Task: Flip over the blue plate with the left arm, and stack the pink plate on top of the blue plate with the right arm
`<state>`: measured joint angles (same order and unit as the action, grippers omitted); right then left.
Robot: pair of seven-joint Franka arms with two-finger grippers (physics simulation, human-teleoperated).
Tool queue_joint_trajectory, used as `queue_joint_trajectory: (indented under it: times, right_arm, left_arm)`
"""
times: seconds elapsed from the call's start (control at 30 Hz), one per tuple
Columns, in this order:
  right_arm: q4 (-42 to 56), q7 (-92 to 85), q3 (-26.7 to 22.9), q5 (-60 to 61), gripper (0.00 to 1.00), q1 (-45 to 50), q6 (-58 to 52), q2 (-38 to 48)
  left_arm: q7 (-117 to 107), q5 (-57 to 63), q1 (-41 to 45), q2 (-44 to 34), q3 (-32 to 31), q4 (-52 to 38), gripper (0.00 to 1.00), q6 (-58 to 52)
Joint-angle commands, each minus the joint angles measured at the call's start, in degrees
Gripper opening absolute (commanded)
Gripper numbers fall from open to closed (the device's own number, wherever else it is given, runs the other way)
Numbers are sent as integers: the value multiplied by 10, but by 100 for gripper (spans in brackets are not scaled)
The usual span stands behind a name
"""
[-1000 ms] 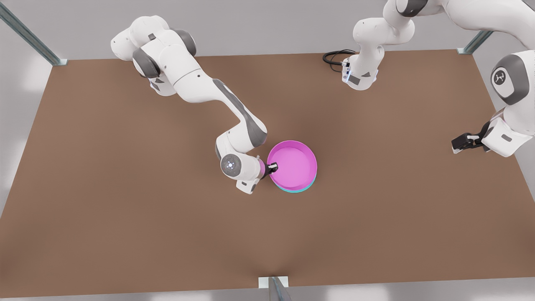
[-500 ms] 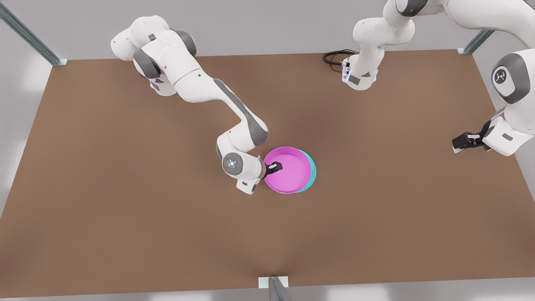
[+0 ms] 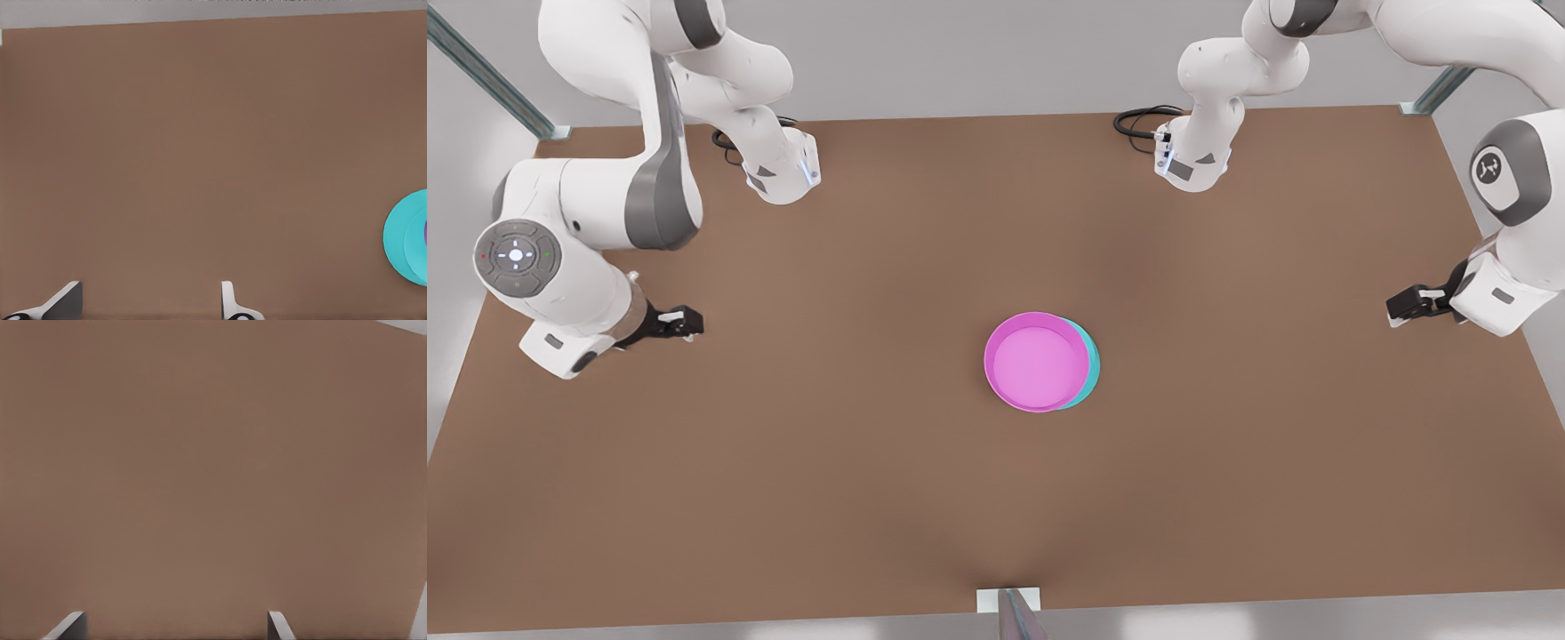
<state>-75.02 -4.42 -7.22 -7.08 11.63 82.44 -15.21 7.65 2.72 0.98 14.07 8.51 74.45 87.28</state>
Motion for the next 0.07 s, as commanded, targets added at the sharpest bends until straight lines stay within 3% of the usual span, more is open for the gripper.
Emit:
queue_joint_trajectory:
  times: [0.0, 0.03]
  right_arm:
    - [3, -2, 0, 5, 100, -18, 0, 0]
    - [0, -40, -1, 20, 100, -36, -1, 0]
  left_arm:
    - [0, 0, 1, 0, 0, 0, 100, 0]
    - [0, 0, 0, 0, 0, 1, 100, 0]
